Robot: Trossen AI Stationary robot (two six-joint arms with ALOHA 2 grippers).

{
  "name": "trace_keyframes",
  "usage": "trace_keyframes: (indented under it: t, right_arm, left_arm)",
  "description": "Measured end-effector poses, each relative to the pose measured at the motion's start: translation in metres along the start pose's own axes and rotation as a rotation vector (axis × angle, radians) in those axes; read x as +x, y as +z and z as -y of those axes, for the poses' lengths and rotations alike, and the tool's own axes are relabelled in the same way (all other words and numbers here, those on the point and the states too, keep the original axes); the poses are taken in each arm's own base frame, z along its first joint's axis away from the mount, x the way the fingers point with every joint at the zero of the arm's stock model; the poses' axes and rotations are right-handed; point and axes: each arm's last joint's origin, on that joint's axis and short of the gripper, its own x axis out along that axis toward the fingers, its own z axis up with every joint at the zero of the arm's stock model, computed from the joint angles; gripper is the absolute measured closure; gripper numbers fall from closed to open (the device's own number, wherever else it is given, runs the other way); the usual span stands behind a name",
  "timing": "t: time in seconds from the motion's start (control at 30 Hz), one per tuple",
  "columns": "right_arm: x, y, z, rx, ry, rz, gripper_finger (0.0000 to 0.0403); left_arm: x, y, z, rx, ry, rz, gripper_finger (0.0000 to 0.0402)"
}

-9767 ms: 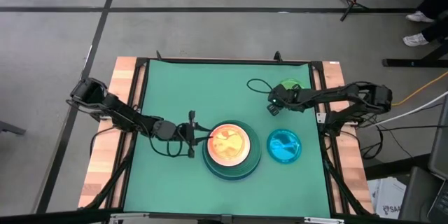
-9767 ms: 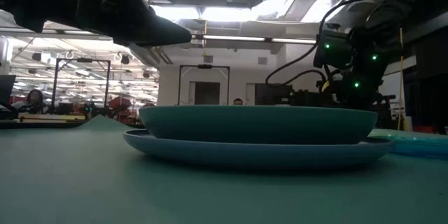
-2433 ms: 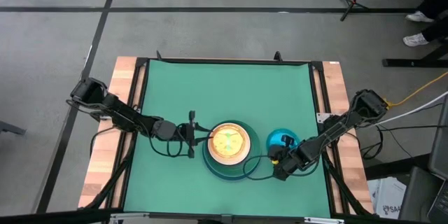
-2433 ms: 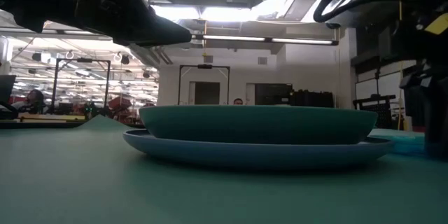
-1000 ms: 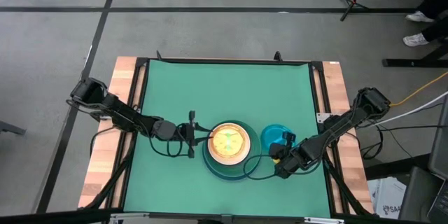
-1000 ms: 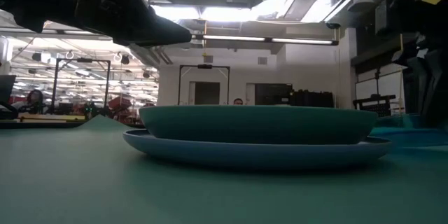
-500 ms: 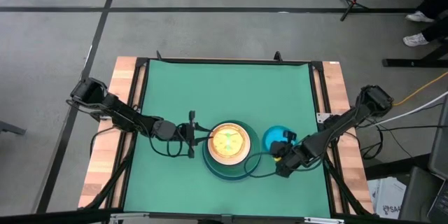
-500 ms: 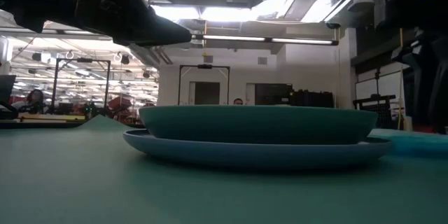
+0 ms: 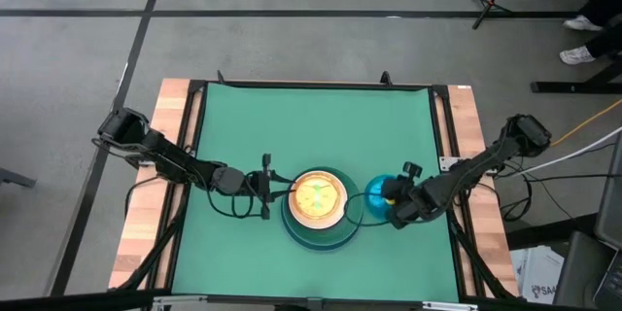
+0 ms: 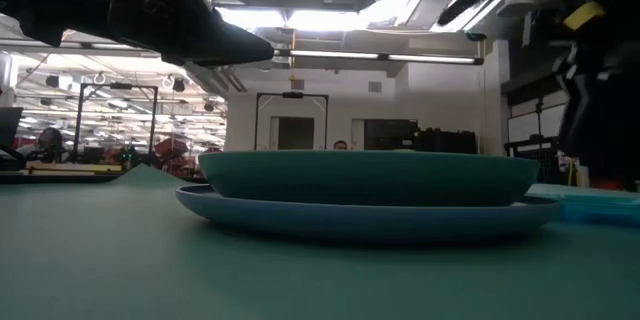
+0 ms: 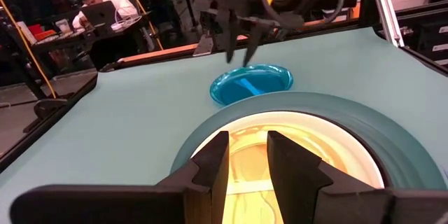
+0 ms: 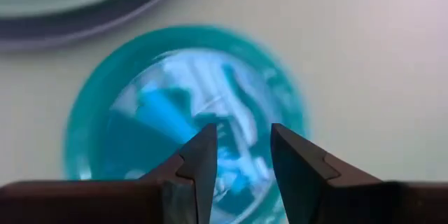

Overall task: Stack plastic plates
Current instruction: Stack the transparent light blue plate on top of the green plate

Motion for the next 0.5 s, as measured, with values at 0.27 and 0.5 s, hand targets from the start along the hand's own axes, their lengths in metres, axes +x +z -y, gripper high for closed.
trace_keyframes:
  t: [0.27, 0.5]
  right_arm:
    - [0.001, -0.004, -0.009, 0.010, 0.215, -0.175, 0.0276]
    - [0.000, -0.014, 0.009, 0.123, 0.001, -0.247, 0.0276]
  left_arm:
    - [0.000, 0.000, 0.000, 0.000, 0.000, 0.000, 0.0310]
    - [0.000, 0.000, 0.000, 0.000, 0.000, 0.000, 0.0310]
